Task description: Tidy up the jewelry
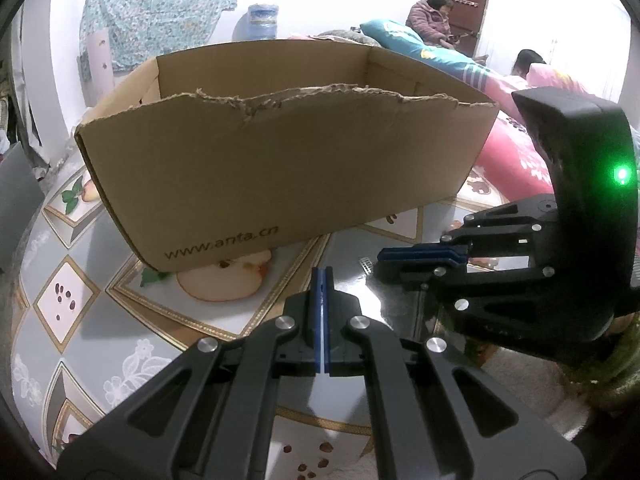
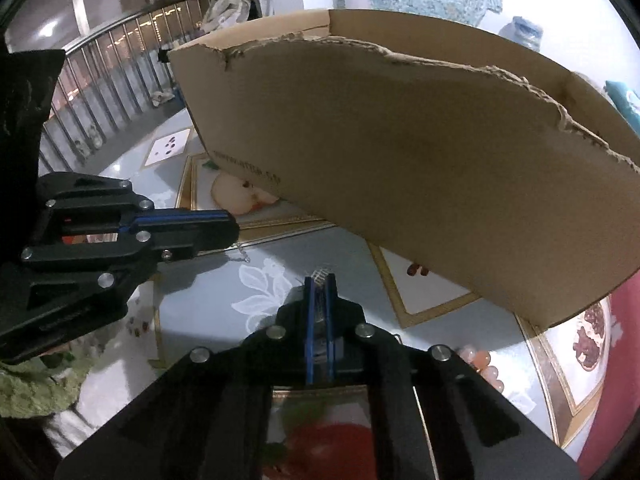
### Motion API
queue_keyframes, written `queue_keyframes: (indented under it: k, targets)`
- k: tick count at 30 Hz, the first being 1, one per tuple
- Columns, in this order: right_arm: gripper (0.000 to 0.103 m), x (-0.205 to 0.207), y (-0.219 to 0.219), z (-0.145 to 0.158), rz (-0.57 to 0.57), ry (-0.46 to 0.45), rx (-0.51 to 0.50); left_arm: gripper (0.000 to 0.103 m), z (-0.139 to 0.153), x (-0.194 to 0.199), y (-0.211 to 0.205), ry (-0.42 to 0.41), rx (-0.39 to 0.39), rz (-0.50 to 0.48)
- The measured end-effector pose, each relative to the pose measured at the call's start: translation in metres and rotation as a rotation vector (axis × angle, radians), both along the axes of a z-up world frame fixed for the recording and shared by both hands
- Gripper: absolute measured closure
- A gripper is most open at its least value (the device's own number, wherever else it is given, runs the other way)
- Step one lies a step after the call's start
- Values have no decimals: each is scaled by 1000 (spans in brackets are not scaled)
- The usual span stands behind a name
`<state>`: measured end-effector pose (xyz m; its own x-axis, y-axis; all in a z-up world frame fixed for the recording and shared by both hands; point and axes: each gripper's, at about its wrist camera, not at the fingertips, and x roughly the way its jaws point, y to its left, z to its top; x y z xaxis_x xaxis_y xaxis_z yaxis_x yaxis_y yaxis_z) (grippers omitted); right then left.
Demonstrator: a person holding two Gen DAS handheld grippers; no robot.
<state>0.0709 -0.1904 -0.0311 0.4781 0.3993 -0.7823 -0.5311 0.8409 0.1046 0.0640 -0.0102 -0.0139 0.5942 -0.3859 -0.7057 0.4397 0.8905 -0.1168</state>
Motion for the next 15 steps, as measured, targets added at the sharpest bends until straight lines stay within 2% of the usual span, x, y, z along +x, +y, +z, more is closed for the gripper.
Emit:
queue_keyframes:
  k: [9, 15]
  targets:
    - [101, 2, -22, 24, -44, 2, 164, 103, 4, -4, 1, -17, -2, 4]
    - [101, -2, -38, 52, -61, -28, 278, 103, 24, -15, 2, -60, -13, 9]
